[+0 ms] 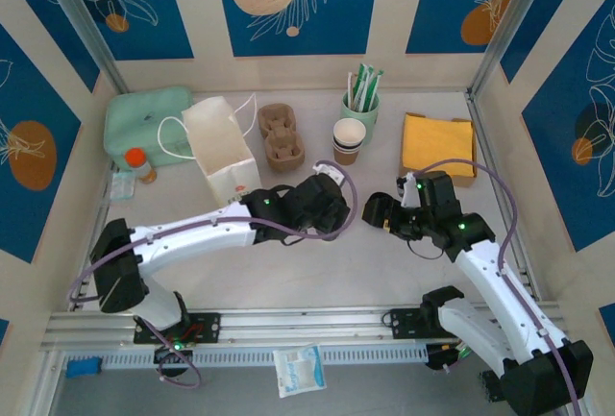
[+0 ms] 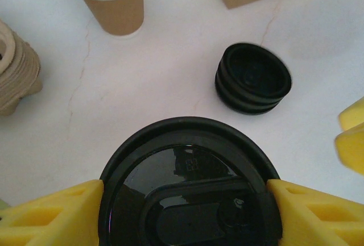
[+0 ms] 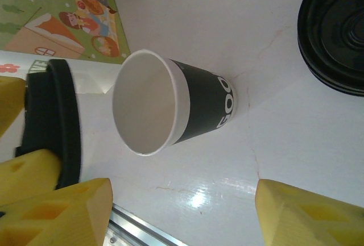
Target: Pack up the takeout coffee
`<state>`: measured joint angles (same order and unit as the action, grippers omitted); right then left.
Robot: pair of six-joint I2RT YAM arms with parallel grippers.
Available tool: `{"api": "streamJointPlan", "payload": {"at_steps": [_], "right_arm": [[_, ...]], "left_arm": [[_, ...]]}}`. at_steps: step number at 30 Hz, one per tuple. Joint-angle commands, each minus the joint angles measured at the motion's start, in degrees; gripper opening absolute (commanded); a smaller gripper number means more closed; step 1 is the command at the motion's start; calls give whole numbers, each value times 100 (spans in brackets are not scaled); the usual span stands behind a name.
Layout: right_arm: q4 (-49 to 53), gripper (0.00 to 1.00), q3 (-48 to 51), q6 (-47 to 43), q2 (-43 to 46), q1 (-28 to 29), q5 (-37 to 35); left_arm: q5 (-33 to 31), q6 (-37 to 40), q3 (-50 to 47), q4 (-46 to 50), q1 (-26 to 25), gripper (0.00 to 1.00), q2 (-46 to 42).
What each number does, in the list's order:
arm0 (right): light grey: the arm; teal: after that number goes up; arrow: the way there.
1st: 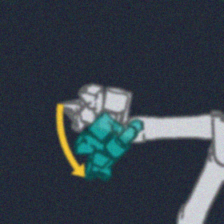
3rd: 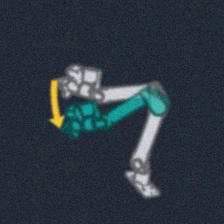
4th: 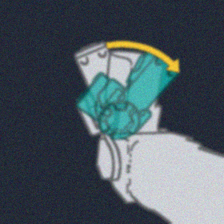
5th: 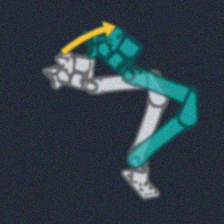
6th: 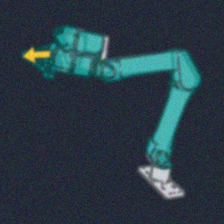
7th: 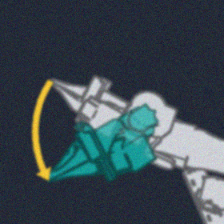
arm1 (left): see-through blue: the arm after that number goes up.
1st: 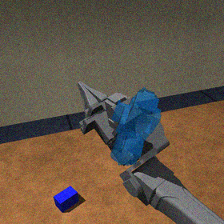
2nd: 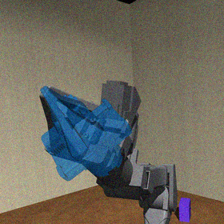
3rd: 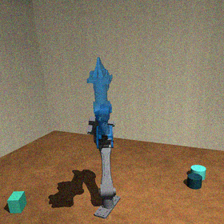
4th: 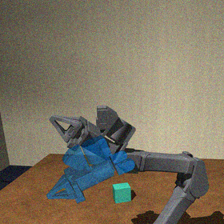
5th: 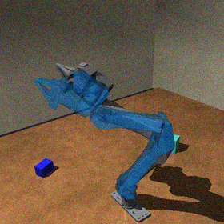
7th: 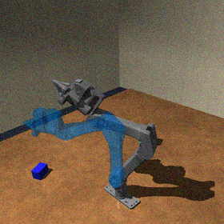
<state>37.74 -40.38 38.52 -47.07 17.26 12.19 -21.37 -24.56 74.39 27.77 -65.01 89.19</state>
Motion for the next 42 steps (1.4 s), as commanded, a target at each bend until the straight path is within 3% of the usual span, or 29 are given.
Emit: {"api": "streamJointPlan", "payload": {"at_steps": [1, 42], "right_arm": [[-78, 67, 74, -121, -41, 33, -41], [-336, 68, 221, -82, -170, 17, 2]], "left_arm": [[-252, 209, 233, 171, -81, 69, 202], [-367, 314, 332, 99, -11, 73, 1070]]}}
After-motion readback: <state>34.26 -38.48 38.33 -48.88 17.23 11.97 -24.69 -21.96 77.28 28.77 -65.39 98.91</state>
